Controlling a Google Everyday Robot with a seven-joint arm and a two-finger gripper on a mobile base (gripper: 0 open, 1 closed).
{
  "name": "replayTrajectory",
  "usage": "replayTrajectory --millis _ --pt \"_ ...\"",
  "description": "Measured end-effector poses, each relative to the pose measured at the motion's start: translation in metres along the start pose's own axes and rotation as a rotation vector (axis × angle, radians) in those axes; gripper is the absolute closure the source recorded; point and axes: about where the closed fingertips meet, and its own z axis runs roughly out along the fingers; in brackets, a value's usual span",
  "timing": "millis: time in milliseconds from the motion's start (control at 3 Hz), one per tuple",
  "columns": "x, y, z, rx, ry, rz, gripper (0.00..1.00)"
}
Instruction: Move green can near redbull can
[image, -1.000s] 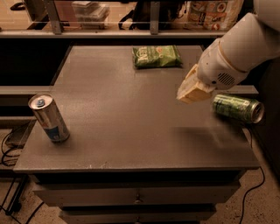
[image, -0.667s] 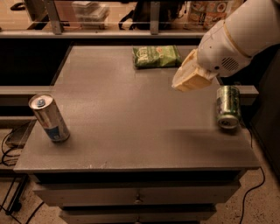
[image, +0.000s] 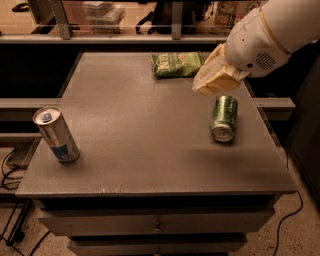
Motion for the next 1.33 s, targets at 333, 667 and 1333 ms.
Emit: replayTrajectory --millis 333,667,1333 --pt "-0.002 0.001 0.000 -0.001 -0.001 -0.003 0.35" --pt "-0.003 0.001 0.001 -0.002 -0.001 -0.006 0.12" --pt "0.005 -0.015 0.021 0.013 0.002 0.018 0.00"
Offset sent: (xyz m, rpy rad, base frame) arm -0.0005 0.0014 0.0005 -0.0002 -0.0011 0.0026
